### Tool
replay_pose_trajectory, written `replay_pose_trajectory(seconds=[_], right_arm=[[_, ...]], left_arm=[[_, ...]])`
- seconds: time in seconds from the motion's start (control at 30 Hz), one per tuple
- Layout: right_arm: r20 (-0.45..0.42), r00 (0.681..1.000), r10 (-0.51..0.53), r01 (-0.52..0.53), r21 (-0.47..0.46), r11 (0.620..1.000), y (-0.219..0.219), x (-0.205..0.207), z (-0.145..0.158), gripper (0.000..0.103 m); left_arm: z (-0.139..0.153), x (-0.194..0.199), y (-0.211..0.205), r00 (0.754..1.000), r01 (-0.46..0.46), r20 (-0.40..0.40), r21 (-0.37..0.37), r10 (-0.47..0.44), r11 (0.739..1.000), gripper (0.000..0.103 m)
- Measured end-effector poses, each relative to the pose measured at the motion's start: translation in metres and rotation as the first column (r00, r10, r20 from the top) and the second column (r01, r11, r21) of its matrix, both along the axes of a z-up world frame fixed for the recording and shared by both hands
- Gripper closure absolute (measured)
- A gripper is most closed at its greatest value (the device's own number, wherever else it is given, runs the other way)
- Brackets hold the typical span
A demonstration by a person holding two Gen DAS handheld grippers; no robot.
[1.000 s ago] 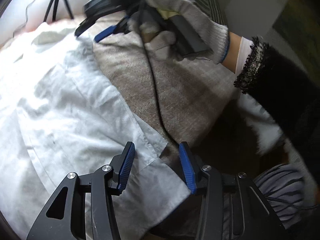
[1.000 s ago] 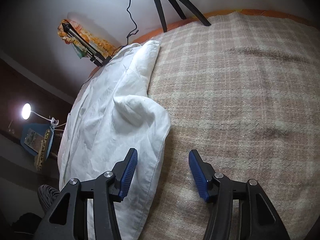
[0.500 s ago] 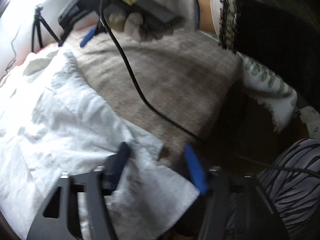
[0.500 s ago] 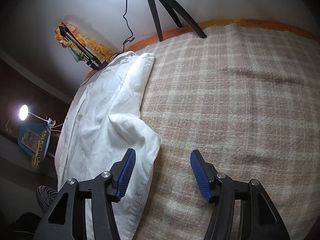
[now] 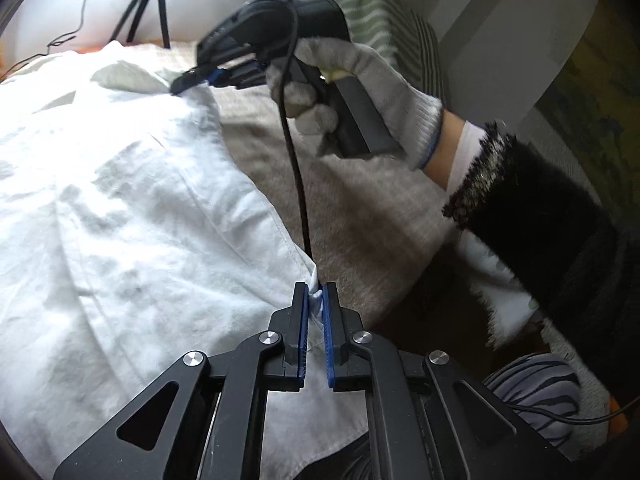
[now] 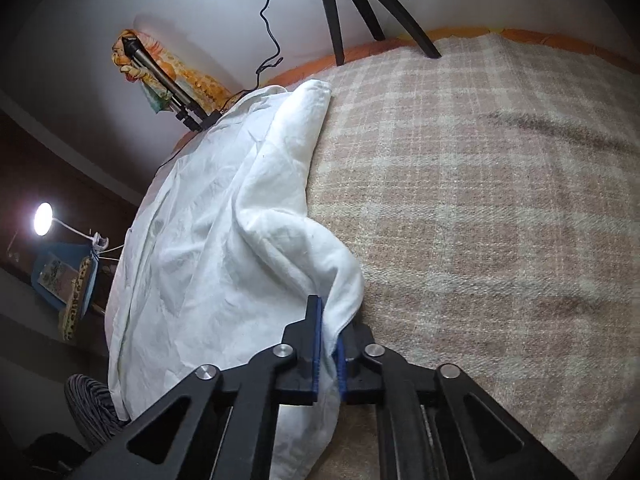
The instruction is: Fold small clothes
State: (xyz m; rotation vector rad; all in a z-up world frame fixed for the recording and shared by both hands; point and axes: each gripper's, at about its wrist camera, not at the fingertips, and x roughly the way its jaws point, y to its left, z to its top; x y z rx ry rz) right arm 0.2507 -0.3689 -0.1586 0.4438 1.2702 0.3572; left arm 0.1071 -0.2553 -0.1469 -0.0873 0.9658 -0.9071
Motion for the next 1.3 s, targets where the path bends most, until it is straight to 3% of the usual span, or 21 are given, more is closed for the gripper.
replay_pose_trajectory(seconds=[0.13,0.37,0.67,1.03,1.3], right_arm=[[0.004,0.999,-0.040,0.040,-0.055,0.998,0.003,-0.001,0.022,0.103],[0.037,0.999,-0.011,0.016,-0.157,0.987,0.034,0.005,0.060,0.103],[0.070,0.994,0.083,-0.062,-0.258,0.964,0.110,0.017,0.092,0.103],[0.038,0.984,0.172,-0.150,-0.323,0.934,0.200,0.029,0.085,0.103],[-0.013,0.973,0.232,-0.224,-0.324,0.919,0.254,0.038,0.049,0.103]], left_arm=[[0.002,0.002,0.019,0.999,-0.032,-0.012,-0.040,0.032,0.999,0.098],[0.003,-0.001,0.048,0.996,-0.091,-0.032,-0.092,0.088,0.992,0.098],[0.008,-0.014,0.083,0.988,-0.155,-0.013,-0.125,0.155,0.980,0.098],[-0.001,-0.020,0.134,0.971,-0.238,-0.046,-0.140,0.234,0.961,0.098],[-0.014,-0.021,0.152,0.958,-0.283,-0.077,-0.121,0.275,0.952,0.098]])
